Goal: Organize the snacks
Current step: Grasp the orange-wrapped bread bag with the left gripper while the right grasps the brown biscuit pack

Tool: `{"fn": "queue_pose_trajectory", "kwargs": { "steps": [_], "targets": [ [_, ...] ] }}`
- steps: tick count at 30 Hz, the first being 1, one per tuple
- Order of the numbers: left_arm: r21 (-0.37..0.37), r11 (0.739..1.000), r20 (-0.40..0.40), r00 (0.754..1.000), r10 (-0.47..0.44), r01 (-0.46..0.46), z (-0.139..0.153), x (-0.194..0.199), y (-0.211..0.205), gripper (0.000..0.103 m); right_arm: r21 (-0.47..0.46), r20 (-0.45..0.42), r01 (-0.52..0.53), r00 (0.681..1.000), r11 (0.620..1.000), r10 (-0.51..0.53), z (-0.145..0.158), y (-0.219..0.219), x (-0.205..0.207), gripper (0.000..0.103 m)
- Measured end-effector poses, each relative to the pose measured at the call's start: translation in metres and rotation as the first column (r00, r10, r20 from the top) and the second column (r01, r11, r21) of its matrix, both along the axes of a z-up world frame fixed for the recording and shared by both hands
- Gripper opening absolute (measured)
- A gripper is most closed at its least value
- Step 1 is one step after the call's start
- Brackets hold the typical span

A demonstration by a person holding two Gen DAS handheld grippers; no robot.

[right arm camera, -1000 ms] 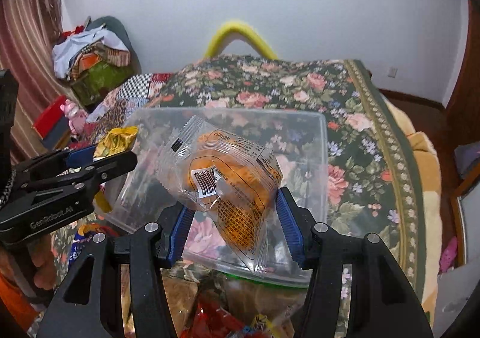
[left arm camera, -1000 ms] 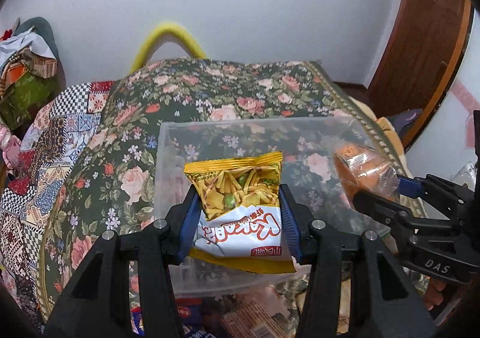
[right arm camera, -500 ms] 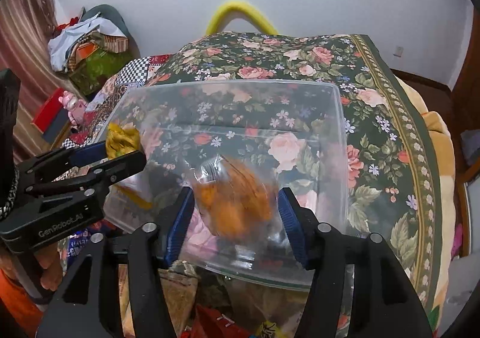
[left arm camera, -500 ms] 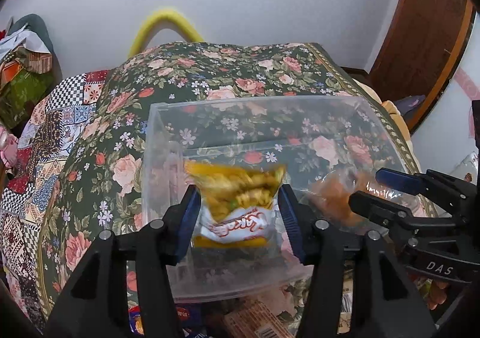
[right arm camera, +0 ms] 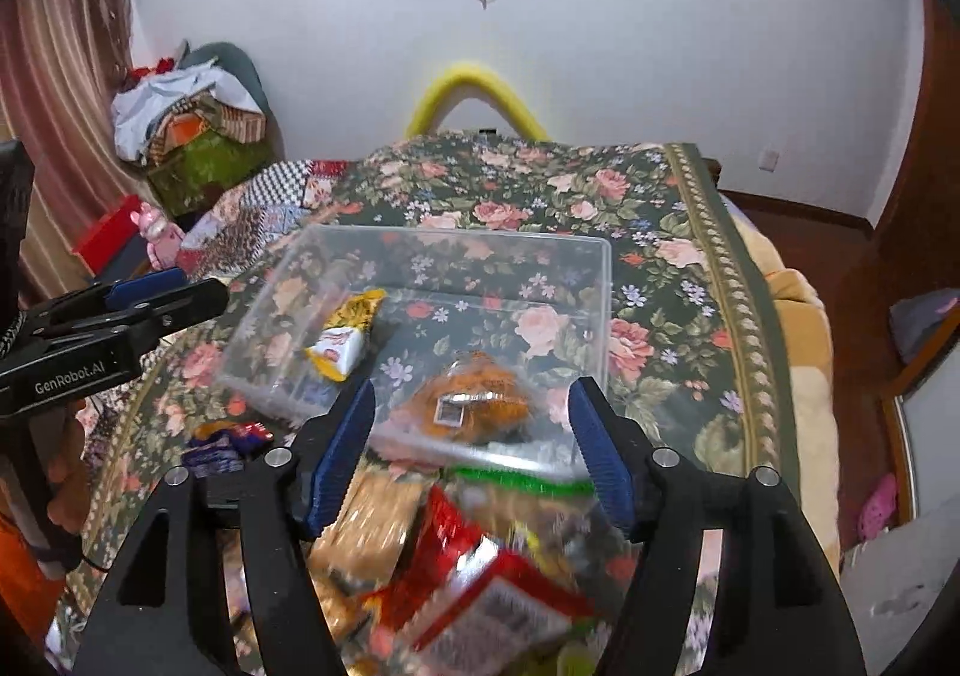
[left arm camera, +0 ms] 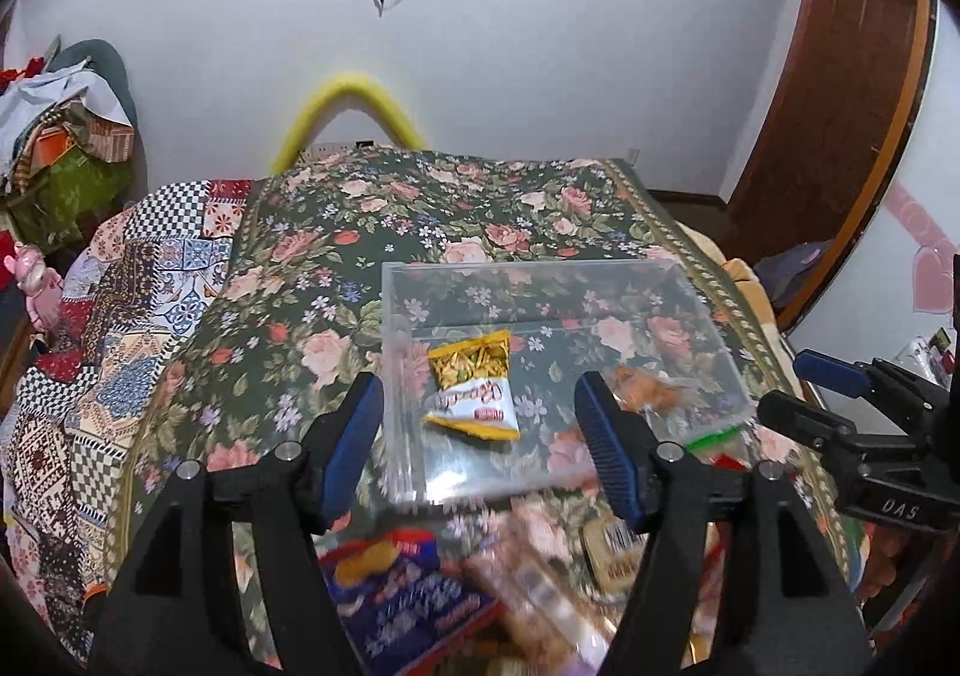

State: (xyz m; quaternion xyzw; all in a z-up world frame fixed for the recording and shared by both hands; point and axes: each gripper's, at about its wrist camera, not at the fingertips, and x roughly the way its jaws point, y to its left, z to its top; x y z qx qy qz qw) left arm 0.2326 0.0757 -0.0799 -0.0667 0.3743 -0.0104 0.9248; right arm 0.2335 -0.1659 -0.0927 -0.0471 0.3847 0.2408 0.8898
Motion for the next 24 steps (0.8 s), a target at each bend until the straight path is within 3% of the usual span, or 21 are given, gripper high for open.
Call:
{"fn": "queue_pose_trajectory", "kwargs": {
  "steps": [7,11,24],
  "targets": [
    [-0.028,1.0,-0.001,1.0,-0.008,0.008,0.007,-0.051,-0.002,0.07,0.02,0.013,0.022,1.0,1.0,-0.022,0.006,-0.015,-0.041,0.071],
    [-0.004,1.0,-0.002,1.0,-0.019,0.019,0.007,-0.077,-0.009,0.071,0.012,0.013,0.018,1.0,1.0,-0.019,0.004,-0.017,-0.064,0.072],
    [0.011,0.999,-0.035,0.999,-0.04,0.04,-0.011,-0.143,-0.018,0.074,-0.049,-0.022,0.007,1.0,0.999,-0.008,-0.025,-0.014,-0.119,0.074]
  ]
}}
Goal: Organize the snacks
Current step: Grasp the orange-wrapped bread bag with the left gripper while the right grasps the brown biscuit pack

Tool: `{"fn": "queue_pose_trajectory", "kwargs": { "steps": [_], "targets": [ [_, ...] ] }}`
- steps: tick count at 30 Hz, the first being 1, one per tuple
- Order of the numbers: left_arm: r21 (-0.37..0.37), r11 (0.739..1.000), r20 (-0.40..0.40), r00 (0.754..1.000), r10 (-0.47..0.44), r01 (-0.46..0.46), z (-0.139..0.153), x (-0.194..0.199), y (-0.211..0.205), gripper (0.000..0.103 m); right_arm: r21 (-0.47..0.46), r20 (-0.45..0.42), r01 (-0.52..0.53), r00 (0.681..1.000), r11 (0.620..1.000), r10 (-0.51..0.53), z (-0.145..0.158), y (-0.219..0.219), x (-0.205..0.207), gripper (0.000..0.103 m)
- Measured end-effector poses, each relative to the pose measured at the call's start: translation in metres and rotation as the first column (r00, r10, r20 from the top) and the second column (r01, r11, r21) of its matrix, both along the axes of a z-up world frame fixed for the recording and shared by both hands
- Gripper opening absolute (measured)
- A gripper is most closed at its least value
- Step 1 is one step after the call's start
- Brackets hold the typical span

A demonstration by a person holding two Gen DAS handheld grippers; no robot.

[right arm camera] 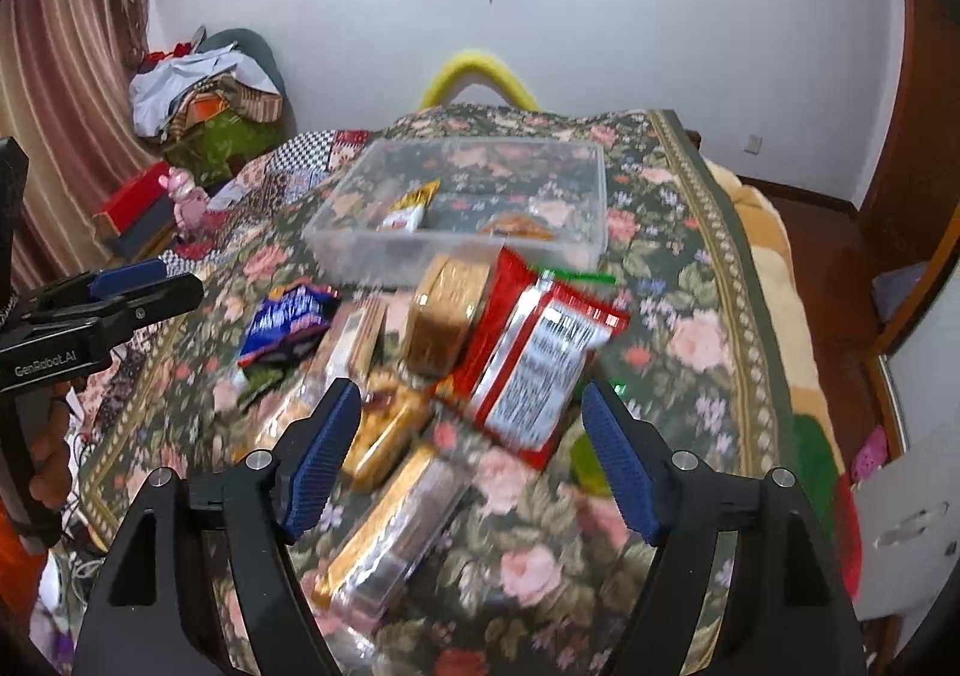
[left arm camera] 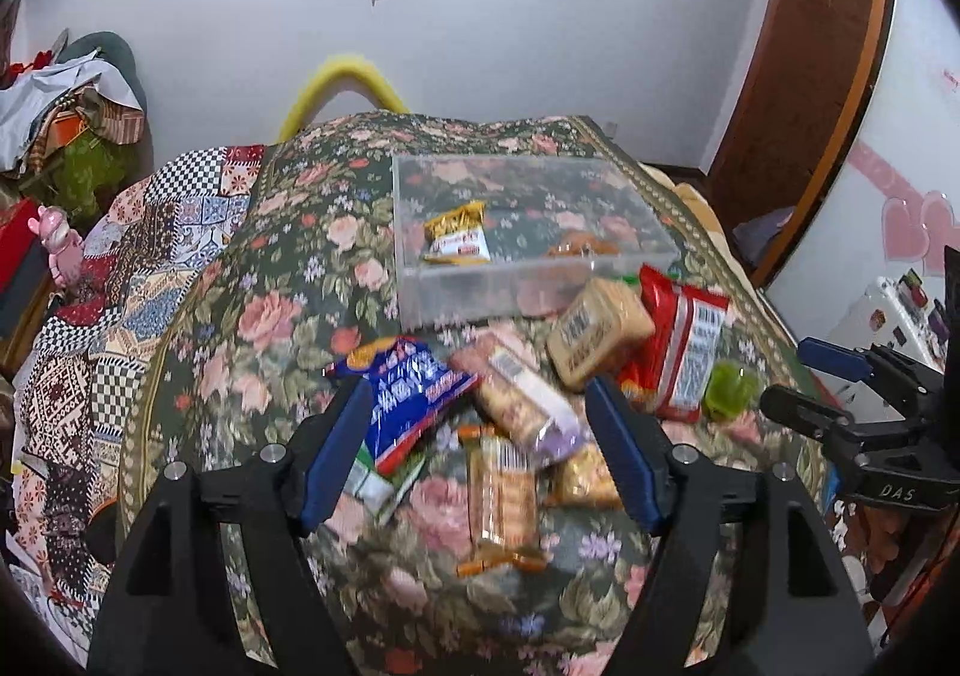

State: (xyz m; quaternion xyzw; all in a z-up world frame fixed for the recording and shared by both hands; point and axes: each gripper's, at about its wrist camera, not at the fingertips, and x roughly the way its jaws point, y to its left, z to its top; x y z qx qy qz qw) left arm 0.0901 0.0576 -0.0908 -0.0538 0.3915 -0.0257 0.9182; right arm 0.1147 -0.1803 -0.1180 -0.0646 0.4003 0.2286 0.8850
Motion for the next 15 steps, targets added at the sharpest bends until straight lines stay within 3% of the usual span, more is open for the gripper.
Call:
{"fn": "queue_pose_trajectory", "kwargs": {
  "steps": [15],
  "targets": [
    [-0.001,1.0,-0.15,0.989,0.003,-0.003,-0.066,-0.025,-0.007,0.074,-0.083,-0.157,-0.044,0.987,0.996,0.03,-0.071,0.028,-0.02,0.074]
  ]
}}
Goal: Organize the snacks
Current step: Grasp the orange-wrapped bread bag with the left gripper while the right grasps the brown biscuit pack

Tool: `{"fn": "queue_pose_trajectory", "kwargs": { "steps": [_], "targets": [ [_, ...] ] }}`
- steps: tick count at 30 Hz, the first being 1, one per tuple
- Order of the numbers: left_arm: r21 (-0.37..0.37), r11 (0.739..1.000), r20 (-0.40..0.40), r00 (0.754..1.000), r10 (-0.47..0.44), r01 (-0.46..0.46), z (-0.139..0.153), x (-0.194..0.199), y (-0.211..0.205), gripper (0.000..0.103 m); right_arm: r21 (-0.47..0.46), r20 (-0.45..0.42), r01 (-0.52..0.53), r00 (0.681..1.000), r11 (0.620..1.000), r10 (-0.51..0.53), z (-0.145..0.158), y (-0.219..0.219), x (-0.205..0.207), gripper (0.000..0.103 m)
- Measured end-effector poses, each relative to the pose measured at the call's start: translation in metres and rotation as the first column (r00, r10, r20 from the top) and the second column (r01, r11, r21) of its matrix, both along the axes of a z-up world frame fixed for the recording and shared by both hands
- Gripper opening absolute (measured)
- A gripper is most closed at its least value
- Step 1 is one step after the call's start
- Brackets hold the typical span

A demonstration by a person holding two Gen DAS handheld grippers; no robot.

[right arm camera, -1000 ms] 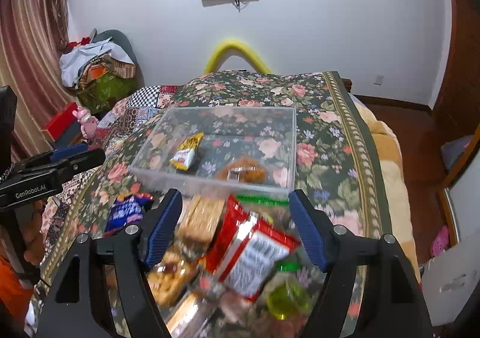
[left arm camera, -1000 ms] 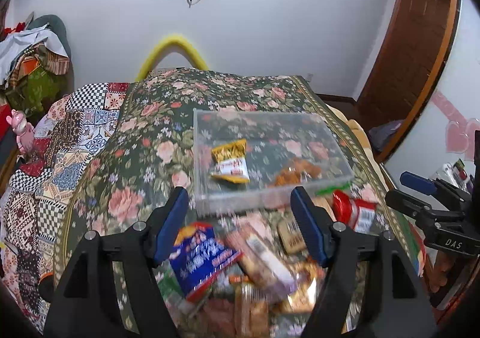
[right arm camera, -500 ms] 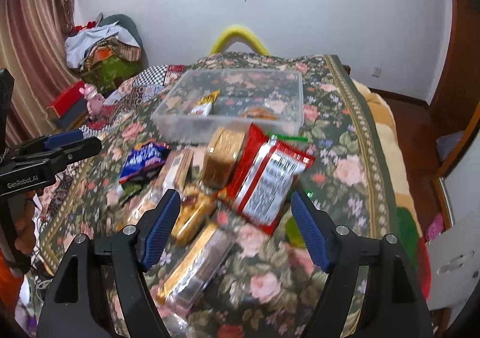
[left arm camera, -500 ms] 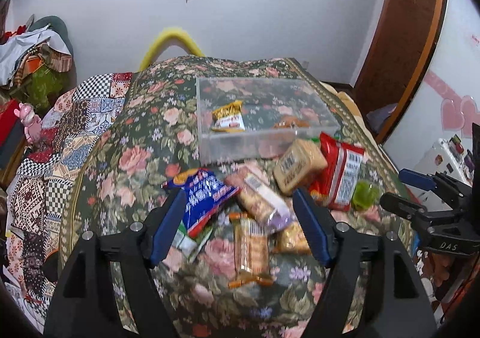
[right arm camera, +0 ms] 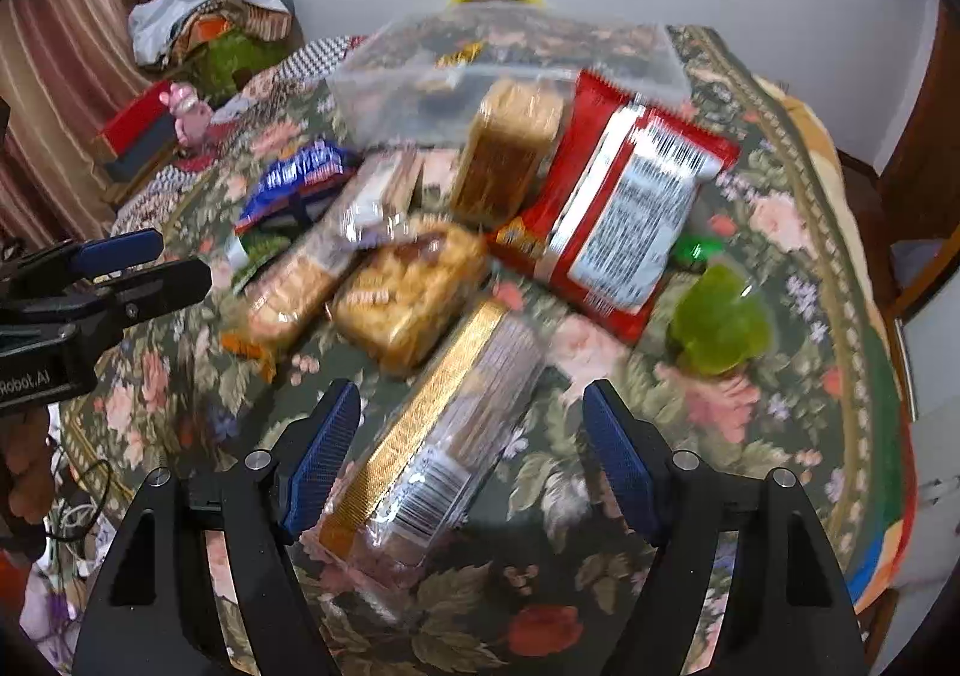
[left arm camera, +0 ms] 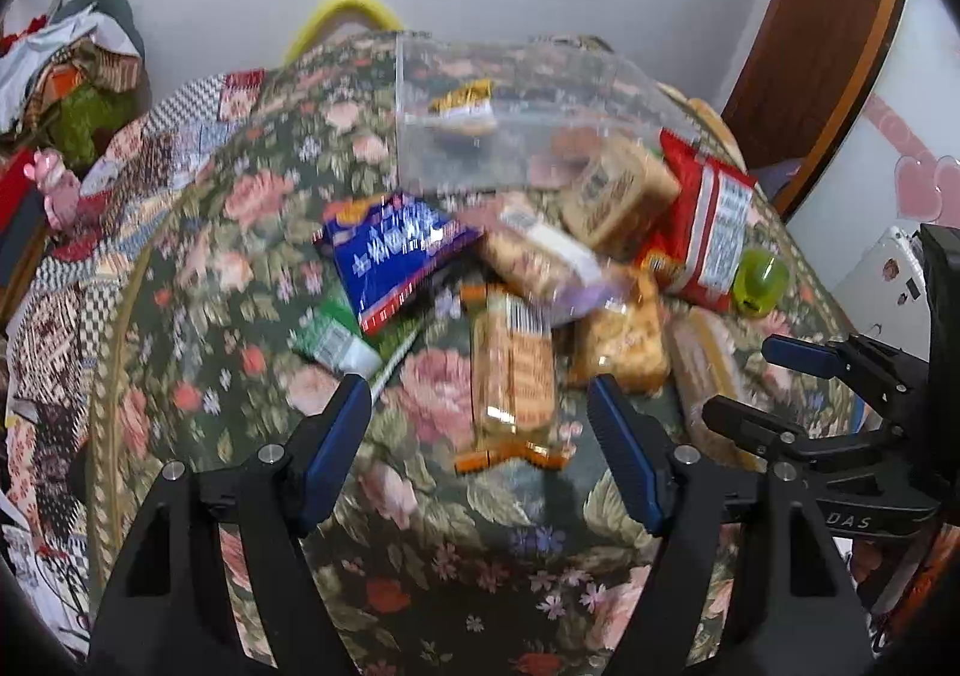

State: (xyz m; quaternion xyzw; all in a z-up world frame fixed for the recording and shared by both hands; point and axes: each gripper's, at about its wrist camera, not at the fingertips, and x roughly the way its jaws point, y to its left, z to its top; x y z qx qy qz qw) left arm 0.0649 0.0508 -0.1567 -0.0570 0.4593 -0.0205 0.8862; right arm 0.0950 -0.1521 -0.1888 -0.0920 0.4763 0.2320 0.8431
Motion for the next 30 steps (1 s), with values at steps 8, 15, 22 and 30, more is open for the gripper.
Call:
{"fn": "queue_pose_trajectory", "kwargs": {
  "steps": [8,15,22,30],
  "targets": [
    [-0.001,1.0,-0.056,0.998,0.002,-0.002,-0.028,0.011,-0.007,0.074,0.023,-0.031,0.008,0.999,1.0,-0.007,-0.006,-0.016,0.007,0.072],
    [0.005,1.0,-0.074,0.997,0.01,-0.01,-0.046,0.03,-0.01,0.074,0.055,-0.059,0.034,0.998,0.998,-0.031,-0.003,-0.046,0.008,0.064],
    [0.009,1.0,-0.086,0.996,0.024,-0.023,-0.06,0.048,-0.01,0.07,0.054,-0.074,0.019,0.997,0.998,-0.015,-0.008,-0.031,0.01,0.051],
    [0.023,1.0,-0.044,0.999,-0.009,0.01,-0.061,0.046,-0.014,0.037,0.076,-0.088,0.024,0.996,0.997,-0.018,-0.019,-0.017,0.016,0.044]
  ]
}}
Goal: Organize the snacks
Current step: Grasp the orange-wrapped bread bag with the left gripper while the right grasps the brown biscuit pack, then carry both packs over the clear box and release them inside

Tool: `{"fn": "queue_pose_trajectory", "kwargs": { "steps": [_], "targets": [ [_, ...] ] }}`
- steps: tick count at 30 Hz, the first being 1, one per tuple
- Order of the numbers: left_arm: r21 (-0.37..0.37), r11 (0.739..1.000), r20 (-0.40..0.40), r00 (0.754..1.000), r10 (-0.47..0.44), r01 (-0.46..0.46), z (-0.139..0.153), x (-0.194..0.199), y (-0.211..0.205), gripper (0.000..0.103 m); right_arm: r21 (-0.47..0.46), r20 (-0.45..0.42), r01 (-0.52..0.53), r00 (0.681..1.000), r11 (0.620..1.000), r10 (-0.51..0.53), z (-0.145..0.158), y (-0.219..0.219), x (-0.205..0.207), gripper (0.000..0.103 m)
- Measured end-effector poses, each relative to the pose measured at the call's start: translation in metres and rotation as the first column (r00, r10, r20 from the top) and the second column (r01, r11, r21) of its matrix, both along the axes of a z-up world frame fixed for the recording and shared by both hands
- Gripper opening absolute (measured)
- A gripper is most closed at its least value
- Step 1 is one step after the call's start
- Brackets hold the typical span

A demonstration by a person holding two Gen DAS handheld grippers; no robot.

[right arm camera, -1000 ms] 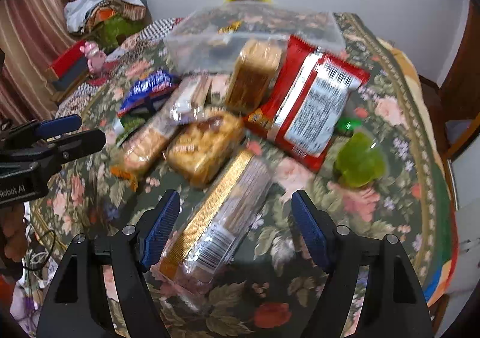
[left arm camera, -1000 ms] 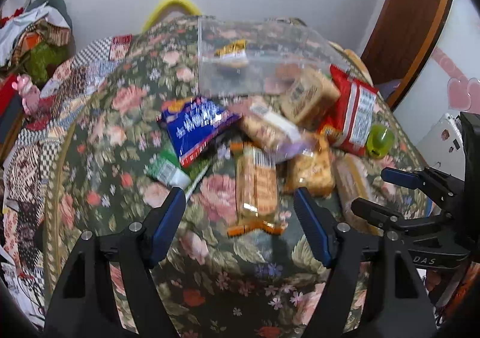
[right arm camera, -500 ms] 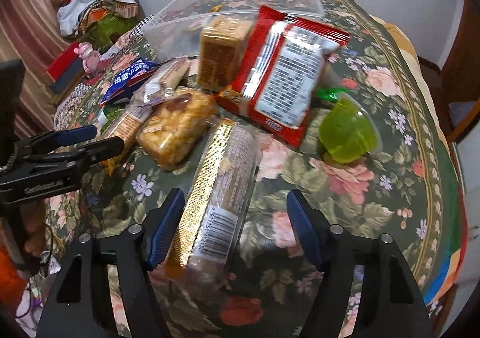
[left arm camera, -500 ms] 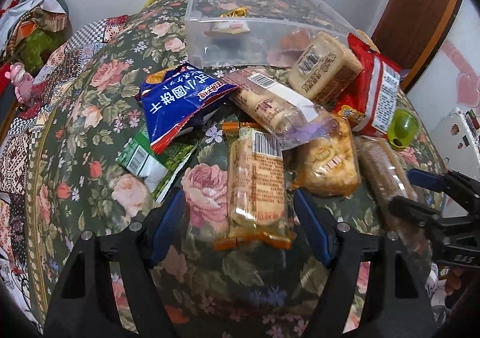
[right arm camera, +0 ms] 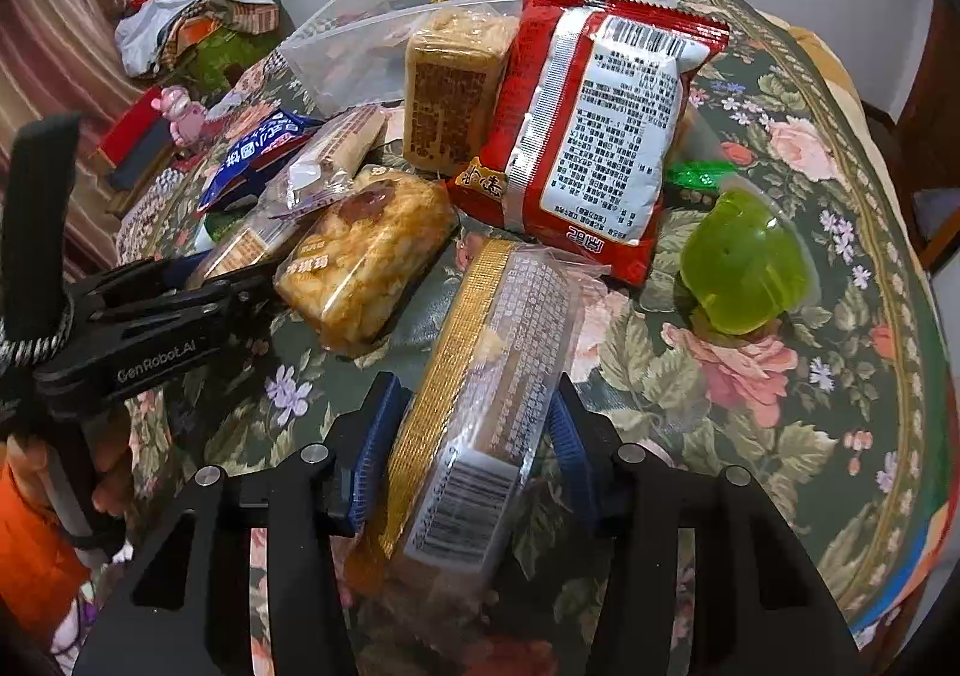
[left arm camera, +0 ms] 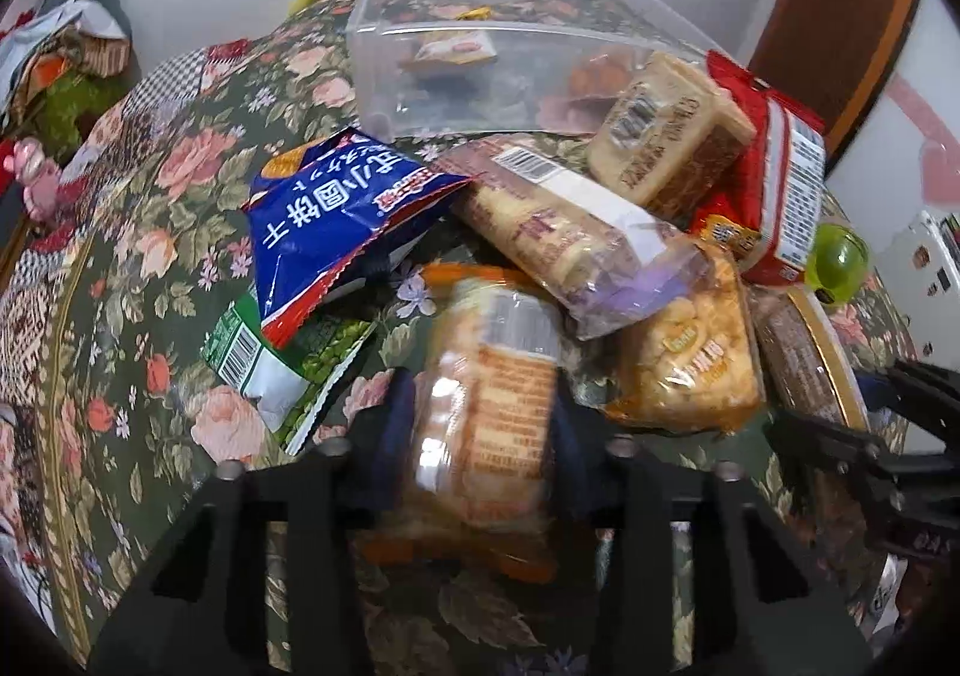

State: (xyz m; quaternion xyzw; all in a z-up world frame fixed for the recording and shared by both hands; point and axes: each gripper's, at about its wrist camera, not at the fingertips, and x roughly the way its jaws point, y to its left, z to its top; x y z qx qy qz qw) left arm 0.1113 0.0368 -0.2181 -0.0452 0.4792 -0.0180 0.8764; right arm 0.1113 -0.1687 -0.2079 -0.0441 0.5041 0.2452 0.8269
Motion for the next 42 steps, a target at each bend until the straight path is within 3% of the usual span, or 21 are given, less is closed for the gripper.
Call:
{"fn": "queue_pose_trajectory", "kwargs": {
  "steps": [7,17,30,42],
  "targets": [
    [-0.037,0.999,0.001,1.0,0.001,-0.001,0.008,-0.02,0.006,0.036,0.014,0.013,0.006,1.0,1.0,-0.006,0.006,-0.002,-0.003,0.035],
    [-0.055,0.998,0.079,0.997,0.024,-0.019,0.046,-0.045,0.009,0.036,0.042,0.061,0.018,0.998,0.999,-0.02,0.026,-0.017,-0.009,0.034],
    [-0.054,0.998,0.193,0.981,0.023,-0.013,0.094,-0.025,0.006,0.036,0.108,0.213,0.018,0.976,0.994,-0.041,0.084,-0.021,0.003,0.034],
    [-0.062,0.998,0.257,0.966,0.022,-0.006,0.121,0.021,0.009,0.036,0.14,0.286,-0.001,0.958,0.99,-0.039,0.117,-0.007,0.049,0.034]
  ]
}}
